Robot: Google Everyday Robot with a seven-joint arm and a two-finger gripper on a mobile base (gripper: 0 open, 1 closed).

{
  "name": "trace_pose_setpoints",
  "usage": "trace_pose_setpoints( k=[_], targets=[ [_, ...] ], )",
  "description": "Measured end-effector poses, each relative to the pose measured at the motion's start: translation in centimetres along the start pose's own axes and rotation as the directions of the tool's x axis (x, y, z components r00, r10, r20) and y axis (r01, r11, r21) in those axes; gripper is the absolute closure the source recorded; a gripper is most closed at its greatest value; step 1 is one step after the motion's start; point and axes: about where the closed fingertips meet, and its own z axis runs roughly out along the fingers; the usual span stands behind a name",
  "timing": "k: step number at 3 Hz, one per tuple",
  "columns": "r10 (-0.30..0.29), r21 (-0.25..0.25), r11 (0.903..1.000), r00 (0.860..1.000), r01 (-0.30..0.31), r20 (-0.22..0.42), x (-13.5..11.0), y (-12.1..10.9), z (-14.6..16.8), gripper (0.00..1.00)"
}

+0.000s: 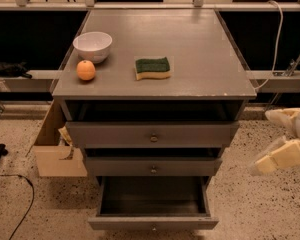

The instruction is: Close bottom drawer

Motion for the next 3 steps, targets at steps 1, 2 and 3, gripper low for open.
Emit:
trace_pose_setpoints(
  k=[1, 2, 3],
  targets=[
    [0.092, -0.031, 0.9953, 0.996, -0.091, 0.01, 3.2, 0.7, 2.6, 0.0],
    [0.167, -0.076, 0.9833, 0.986, -0.165, 0.025, 6.1, 1.2, 5.8, 0.0],
    [0.227, -0.11, 0.9696, 0.972, -0.219, 0.066, 7.5, 1.2, 9.1, 0.0]
  ],
)
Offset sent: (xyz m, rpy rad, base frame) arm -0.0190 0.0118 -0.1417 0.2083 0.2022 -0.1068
